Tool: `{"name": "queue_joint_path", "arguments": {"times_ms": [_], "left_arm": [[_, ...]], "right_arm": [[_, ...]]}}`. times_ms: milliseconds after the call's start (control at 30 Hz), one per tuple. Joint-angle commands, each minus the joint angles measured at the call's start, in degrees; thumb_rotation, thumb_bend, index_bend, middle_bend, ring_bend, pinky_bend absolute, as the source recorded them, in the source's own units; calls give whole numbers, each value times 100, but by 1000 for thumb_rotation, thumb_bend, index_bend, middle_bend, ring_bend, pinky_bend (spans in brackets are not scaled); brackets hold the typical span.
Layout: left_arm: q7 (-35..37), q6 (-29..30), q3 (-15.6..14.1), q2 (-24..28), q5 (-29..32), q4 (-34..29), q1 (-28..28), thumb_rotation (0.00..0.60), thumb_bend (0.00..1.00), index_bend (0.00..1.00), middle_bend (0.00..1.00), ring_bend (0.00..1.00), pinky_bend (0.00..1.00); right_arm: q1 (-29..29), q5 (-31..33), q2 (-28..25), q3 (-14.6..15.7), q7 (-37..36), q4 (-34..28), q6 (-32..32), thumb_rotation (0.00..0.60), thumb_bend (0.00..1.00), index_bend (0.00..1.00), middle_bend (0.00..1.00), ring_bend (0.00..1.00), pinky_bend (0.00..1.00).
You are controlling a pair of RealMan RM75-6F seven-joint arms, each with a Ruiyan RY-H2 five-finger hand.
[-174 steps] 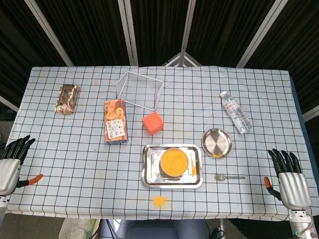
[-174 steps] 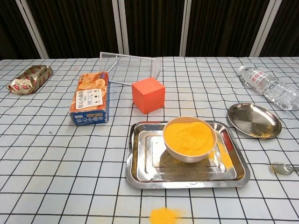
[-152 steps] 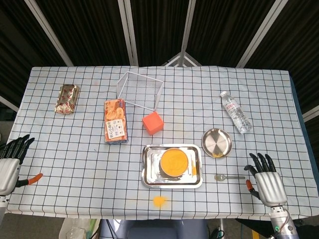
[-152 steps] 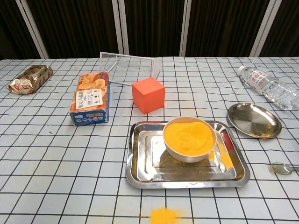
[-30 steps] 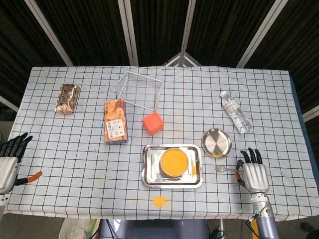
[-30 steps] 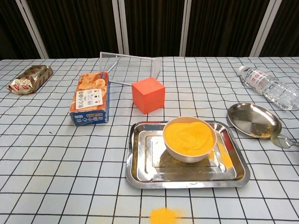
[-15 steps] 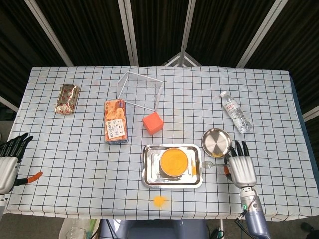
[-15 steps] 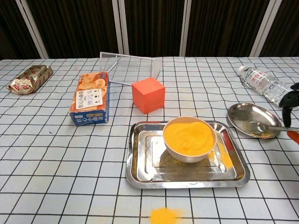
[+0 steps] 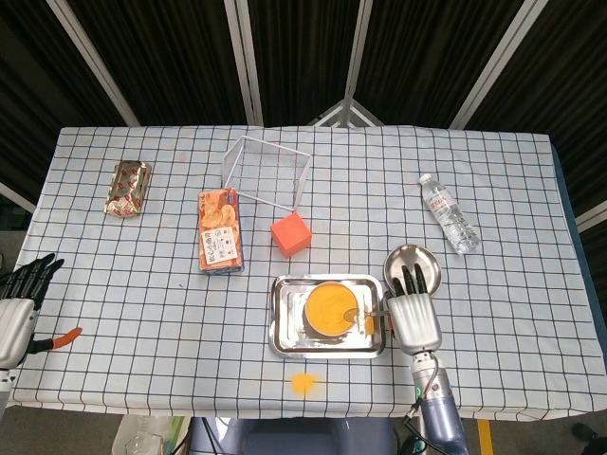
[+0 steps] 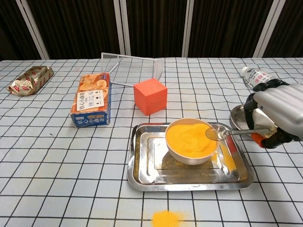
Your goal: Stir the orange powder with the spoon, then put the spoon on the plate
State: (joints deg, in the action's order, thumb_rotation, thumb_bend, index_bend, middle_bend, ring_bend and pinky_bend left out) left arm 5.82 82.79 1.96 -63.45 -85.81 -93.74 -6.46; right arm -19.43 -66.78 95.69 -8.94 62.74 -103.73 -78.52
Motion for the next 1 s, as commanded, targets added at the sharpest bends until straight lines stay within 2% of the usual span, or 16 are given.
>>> {"name": "queue_joint_path", "arguments": {"times_ms": [33, 300, 700, 1000], "left_arm": [[3, -21, -4, 4, 5, -10, -8, 600, 0, 0, 0, 0, 0], [47, -50, -5, 26, 21, -32, -16, 600, 0, 0, 0, 0, 0], [86, -57, -13, 45, 6, -58, -22, 600, 0, 0, 0, 0, 0], [104, -82, -18, 55, 3, -68, -36, 600, 0, 0, 0, 0, 0]], "right_arm": [[-165, 255, 230, -147, 299, 6, -108, 600, 452, 598, 294, 102, 0], [-372, 562, 491, -286, 523, 196, -240, 600, 452, 598, 294, 102, 0], [-531, 671, 856, -108, 779, 374, -484, 600, 452, 593, 294, 94, 0], [-571, 601, 972, 24, 776, 368, -634, 600, 452, 445, 293, 77, 0]]}}
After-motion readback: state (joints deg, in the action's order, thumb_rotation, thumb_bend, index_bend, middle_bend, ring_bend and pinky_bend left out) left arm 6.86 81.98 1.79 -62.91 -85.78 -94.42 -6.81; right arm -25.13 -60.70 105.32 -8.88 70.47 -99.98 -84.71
